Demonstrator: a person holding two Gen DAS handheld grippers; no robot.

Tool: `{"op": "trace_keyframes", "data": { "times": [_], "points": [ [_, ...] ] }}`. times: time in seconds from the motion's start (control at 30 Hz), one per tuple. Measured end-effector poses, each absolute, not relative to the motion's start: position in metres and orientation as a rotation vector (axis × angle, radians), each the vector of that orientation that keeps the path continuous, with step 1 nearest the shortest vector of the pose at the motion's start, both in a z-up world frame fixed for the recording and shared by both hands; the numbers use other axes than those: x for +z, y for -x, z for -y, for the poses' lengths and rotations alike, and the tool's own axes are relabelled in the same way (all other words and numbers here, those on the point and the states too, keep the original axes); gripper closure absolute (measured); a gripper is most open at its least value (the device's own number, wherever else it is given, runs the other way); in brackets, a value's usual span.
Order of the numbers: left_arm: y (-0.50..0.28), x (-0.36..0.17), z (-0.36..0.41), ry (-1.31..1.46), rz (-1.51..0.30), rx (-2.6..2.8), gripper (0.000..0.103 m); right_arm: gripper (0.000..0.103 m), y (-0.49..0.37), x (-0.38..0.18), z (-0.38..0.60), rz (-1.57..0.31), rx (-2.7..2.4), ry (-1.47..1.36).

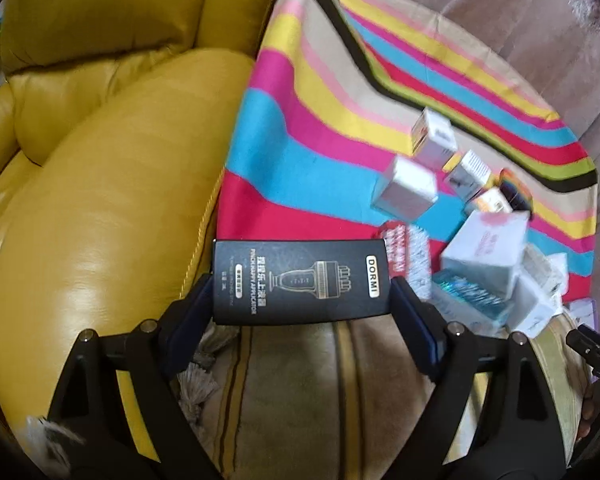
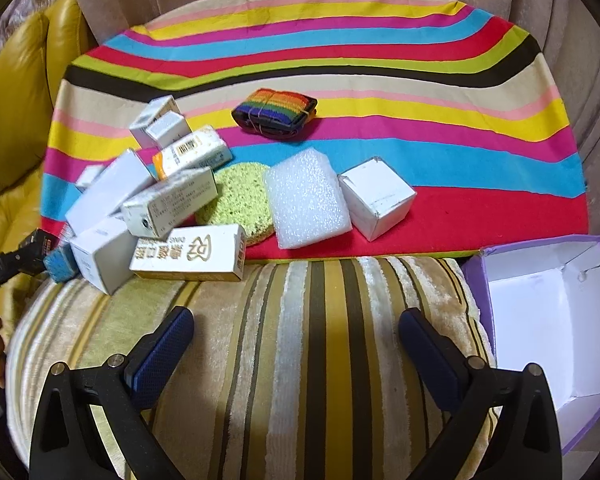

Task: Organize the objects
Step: 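Grasp the black DORMI box with the left gripper and lift it, then grasp the white foam block with the right gripper while left holds DORMI box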

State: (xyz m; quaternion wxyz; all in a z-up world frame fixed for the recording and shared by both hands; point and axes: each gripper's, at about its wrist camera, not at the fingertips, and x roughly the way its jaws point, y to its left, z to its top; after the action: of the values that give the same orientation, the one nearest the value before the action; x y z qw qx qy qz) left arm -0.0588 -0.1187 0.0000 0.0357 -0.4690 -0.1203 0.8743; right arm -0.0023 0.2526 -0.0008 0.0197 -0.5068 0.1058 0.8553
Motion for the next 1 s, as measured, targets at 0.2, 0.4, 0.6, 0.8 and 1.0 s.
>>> {"op": "trace_keyframes", "data": {
  "times": [0.2,0.4,0.6,0.8,1.0],
  "points": [
    [0.038,0.017,0.097,1.265,0.487,2.665,0.015,0.000,-0.001,0.009,-0.284,-0.408,2.637,1.487],
    [0.024,0.033,0.064,1.114,0.526,2.648,0.015,0.002,0.012,0.013,-0.298,-0.341,2.664,1.440],
    [0.010,0.037,0.042,1.043,0.548,2.653,0.015,0.005,0.029,0.013,-0.270,-0.052,2.662,1.400],
    [0.007,0.034,0.033,1.035,0.535,2.634,0.015,0.010,0.052,0.002,-0.242,0.178,2.632,1.440],
    [0.009,0.024,0.038,1.072,0.607,2.608,0.015,0.011,0.072,-0.003,-0.234,0.242,2.579,1.442]
  ]
}}
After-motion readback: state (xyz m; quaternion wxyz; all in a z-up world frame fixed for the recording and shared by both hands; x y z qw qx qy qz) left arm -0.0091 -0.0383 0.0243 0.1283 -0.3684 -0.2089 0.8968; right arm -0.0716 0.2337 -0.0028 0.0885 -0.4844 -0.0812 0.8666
